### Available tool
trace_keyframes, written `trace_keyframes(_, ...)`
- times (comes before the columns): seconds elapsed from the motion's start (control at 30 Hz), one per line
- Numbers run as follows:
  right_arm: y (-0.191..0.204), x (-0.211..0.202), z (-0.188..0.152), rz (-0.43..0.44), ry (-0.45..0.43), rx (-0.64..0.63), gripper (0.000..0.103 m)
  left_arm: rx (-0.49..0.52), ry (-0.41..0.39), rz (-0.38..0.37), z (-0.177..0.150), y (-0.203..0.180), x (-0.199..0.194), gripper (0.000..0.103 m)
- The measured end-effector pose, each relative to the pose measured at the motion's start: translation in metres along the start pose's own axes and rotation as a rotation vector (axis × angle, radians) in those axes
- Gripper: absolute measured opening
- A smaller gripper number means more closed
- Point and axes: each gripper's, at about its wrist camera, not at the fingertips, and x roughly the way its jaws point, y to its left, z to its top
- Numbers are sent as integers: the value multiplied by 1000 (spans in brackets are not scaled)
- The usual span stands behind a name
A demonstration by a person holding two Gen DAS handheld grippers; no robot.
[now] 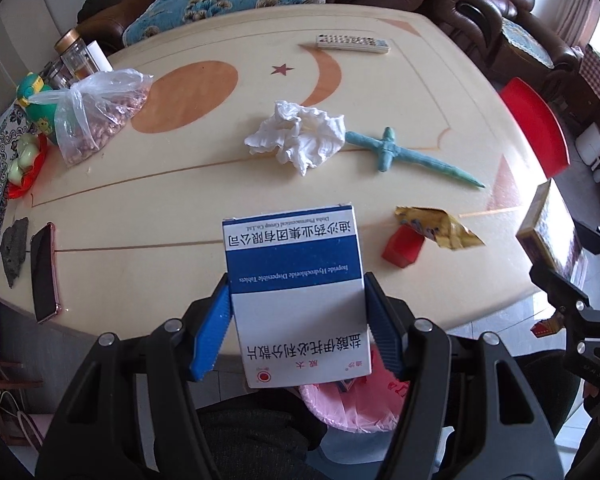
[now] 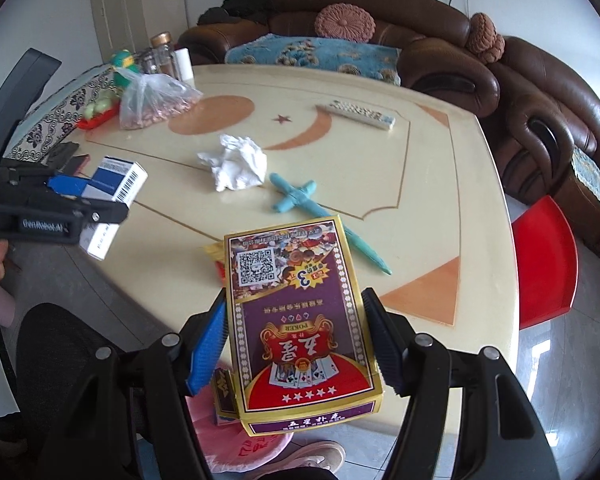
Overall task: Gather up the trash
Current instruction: 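Lift the medicine box and card box toward the bin with both tools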
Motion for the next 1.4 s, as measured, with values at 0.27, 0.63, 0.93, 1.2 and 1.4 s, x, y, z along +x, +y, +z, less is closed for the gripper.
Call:
trace_keyframes(0.27,30,-35,-16,20,-34,-32,63,29,-37,-21,-42,-7,-26,63)
trace_keyframes(0.63,59,-51,-52,38,-27,-33,63,51,-19,-43,-92,-19,-29,63)
trace_keyframes(0.93,71,-43,-82,46,14,-20,63,65,-10,-68,-122,-26,-19,63)
trace_keyframes(1.2,72,-25,-102,59,56,10,63,70,36,-100,-141,-32,7,63)
trace_keyframes(1.4,71,-5,-115,79,99,38,63,79,80,-108,-157,-32,31,62)
